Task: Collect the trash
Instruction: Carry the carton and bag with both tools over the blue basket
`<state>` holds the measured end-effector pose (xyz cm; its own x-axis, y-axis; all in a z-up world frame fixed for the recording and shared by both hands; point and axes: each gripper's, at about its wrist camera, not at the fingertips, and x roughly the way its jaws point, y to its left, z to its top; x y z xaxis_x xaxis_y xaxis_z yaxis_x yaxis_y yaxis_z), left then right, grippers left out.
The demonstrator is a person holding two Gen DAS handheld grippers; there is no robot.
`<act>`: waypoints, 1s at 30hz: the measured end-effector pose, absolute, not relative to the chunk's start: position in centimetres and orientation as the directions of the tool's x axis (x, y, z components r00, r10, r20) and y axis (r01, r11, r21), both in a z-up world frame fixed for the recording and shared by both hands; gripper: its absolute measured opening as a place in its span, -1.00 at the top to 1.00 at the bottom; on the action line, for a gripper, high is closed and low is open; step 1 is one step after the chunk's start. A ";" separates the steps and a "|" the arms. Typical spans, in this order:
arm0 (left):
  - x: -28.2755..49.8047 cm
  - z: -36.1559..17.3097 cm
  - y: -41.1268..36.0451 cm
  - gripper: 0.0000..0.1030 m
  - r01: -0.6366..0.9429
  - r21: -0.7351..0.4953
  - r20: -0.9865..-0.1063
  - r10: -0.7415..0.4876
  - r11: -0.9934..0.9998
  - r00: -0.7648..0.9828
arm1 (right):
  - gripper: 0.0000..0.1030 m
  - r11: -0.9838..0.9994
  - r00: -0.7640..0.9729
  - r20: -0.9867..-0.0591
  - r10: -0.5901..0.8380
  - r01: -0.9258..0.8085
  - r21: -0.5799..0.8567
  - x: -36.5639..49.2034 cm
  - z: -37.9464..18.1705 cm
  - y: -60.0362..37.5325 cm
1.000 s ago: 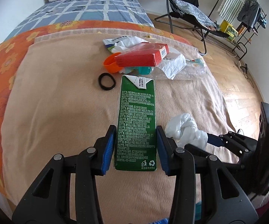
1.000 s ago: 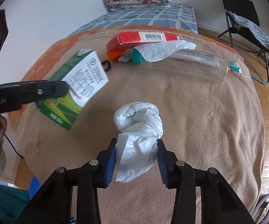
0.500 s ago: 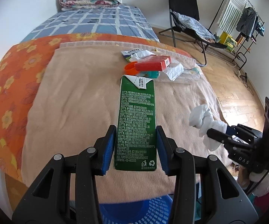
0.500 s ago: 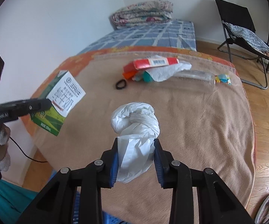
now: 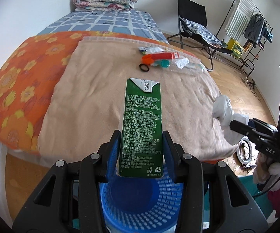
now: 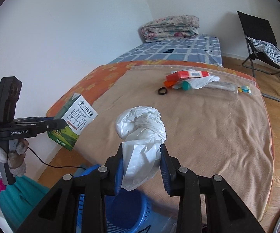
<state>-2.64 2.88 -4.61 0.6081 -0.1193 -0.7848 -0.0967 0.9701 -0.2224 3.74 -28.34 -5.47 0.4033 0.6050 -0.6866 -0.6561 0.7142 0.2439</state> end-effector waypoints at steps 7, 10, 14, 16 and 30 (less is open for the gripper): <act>-7.1 -6.4 3.7 0.17 -0.135 -0.231 -0.797 -0.108 0.964 0.595 | 0.35 0.693 0.400 -0.684 0.609 -0.689 0.214 0.9 -6.0 -28.0; -8.3 -7.0 3.6 0.17 -0.139 -0.230 -0.803 -0.108 0.963 0.586 | 0.35 0.684 0.395 -0.691 0.605 -0.702 0.199 -0.1 -6.4 -27.9; -9.4 -7.8 2.7 0.17 -0.123 -0.218 -0.813 -0.110 0.968 0.572 | 0.35 0.668 0.376 -0.708 0.597 -0.722 0.180 -1.5 -7.4 -27.7; -9.8 -8.3 2.2 0.17 -0.115 -0.214 -0.819 -0.114 0.970 0.562 | 0.35 0.662 0.368 -0.716 0.594 -0.729 0.174 -2.1 -7.8 -27.6; -10.9 -13.1 -0.1 0.17 -0.065 -0.180 -0.890 -0.134 0.982 0.435 | 0.35 0.616 0.281 -0.773 0.569 -0.768 0.175 -4.6 -10.9 -26.1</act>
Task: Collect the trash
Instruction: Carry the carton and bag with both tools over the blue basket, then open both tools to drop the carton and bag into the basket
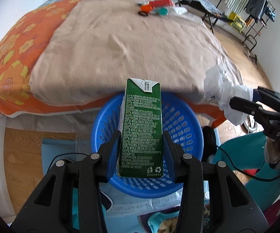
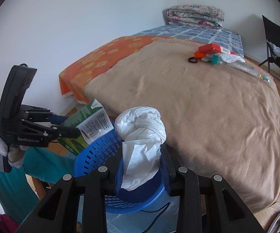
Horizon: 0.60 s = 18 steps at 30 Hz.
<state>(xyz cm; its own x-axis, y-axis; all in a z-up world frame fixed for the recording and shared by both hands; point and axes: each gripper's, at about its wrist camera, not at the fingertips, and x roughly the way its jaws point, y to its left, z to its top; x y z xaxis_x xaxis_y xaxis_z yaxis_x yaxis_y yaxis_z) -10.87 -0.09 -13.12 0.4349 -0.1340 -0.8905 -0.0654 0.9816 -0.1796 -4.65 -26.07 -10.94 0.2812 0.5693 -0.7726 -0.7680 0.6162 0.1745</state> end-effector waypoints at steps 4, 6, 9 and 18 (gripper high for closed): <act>-11.2 -14.3 -0.6 0.17 -0.057 -0.176 -0.905 -0.139 0.983 0.402 | 0.35 0.603 0.257 -0.787 0.561 -0.778 0.175 -5.3 -11.7 -25.7; -11.2 -14.8 -0.9 0.17 -0.053 -0.170 -0.912 -0.137 0.984 0.387 | 0.35 0.599 0.249 -0.795 0.554 -0.782 0.173 -5.6 -12.1 -25.5; -11.3 -15.5 -1.1 0.17 -0.055 -0.173 -0.922 -0.142 0.983 0.361 | 0.35 0.598 0.229 -0.807 0.544 -0.780 0.182 -5.7 -12.8 -25.4; -11.1 -16.5 -1.3 0.17 -0.056 -0.167 -0.934 -0.140 0.984 0.328 | 0.33 0.598 0.198 -0.831 0.520 -0.779 0.189 -5.8 -13.8 -25.0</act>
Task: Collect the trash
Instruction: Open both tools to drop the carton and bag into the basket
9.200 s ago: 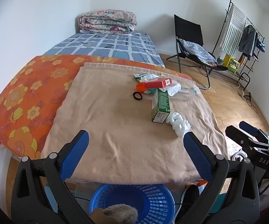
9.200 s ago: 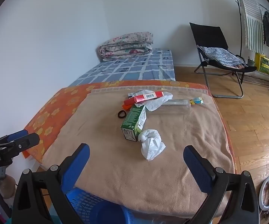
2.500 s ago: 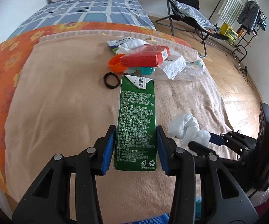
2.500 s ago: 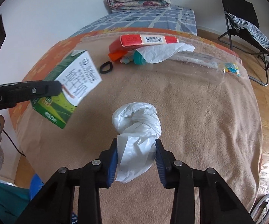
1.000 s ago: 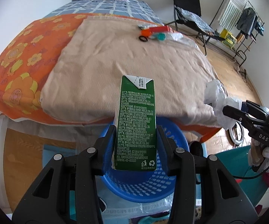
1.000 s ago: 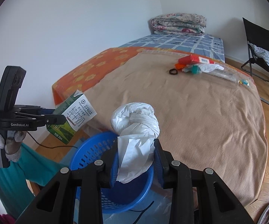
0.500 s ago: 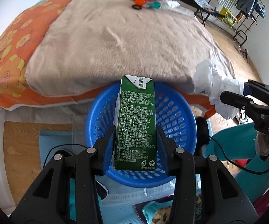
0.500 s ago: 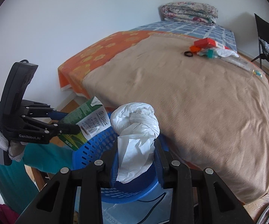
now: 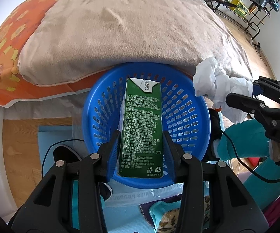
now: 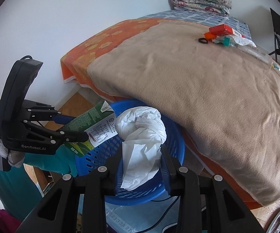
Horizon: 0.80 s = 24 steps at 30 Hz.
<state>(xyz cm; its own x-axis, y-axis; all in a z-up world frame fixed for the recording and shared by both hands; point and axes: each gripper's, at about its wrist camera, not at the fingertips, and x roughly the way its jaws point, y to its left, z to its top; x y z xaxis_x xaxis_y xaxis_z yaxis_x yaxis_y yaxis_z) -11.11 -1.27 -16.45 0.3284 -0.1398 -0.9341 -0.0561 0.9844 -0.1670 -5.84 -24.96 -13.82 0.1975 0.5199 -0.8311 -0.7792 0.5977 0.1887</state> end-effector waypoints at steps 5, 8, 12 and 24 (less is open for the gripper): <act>-10.9 -16.5 -1.4 0.16 -0.059 -0.164 -0.934 -0.136 0.985 0.330 | 0.25 0.593 0.196 -0.831 0.520 -0.783 0.187 -6.0 -13.8 -24.8; -10.8 -16.5 -1.5 0.15 -0.062 -0.158 -0.934 -0.129 0.986 0.333 | 0.20 0.596 0.197 -0.831 0.520 -0.781 0.188 -6.0 -13.8 -24.9; -10.8 -16.4 -1.4 -0.12 -0.068 -0.160 -0.934 -0.129 0.985 0.333 | 0.01 0.597 0.200 -0.830 0.521 -0.780 0.188 -6.0 -13.7 -24.8; -10.7 -15.9 -0.9 -0.21 -0.083 -0.154 -0.928 -0.115 0.985 0.354 | -0.33 0.613 0.240 -0.826 0.510 -0.774 0.154 -5.9 -13.2 -24.8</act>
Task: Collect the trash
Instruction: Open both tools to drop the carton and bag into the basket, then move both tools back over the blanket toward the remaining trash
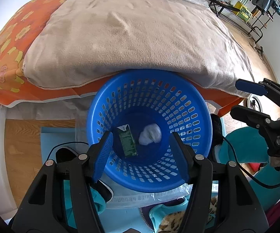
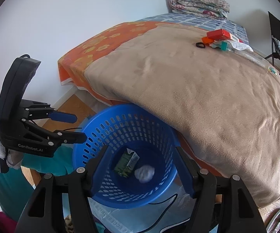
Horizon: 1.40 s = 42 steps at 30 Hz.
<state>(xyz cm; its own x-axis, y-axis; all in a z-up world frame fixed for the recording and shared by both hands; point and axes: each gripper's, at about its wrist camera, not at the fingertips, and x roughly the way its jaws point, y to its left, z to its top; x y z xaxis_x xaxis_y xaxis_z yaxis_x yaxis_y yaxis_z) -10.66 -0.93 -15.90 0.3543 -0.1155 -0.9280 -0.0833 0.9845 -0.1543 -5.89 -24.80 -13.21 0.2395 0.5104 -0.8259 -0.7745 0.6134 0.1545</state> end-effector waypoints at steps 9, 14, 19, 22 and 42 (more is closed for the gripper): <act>-10.5 -15.3 -0.9 -0.21 -0.089 -0.149 -0.920 -0.105 0.985 0.377 | -0.51 0.642 0.279 -0.817 0.505 -0.754 0.140 -5.5 -12.6 -25.3; -10.1 -14.7 -0.8 -0.21 -0.097 -0.151 -0.914 -0.102 0.984 0.392 | -0.61 0.665 0.301 -0.816 0.493 -0.736 0.130 -5.1 -12.3 -25.6; -9.6 -14.2 -0.8 -0.21 -0.098 -0.155 -0.909 -0.103 0.983 0.404 | -0.67 0.694 0.333 -0.815 0.475 -0.711 0.114 -4.6 -11.9 -25.9; -9.1 -13.8 -0.8 -0.21 -0.094 -0.160 -0.906 -0.108 0.983 0.408 | -0.67 0.707 0.341 -0.812 0.473 -0.697 0.120 -4.0 -11.5 -26.2; 0.8 -5.6 -0.9 -0.21 -0.010 -0.110 -0.825 -0.086 0.994 0.558 | -0.68 0.844 0.477 -0.734 0.484 -0.475 0.248 7.0 -5.0 -33.5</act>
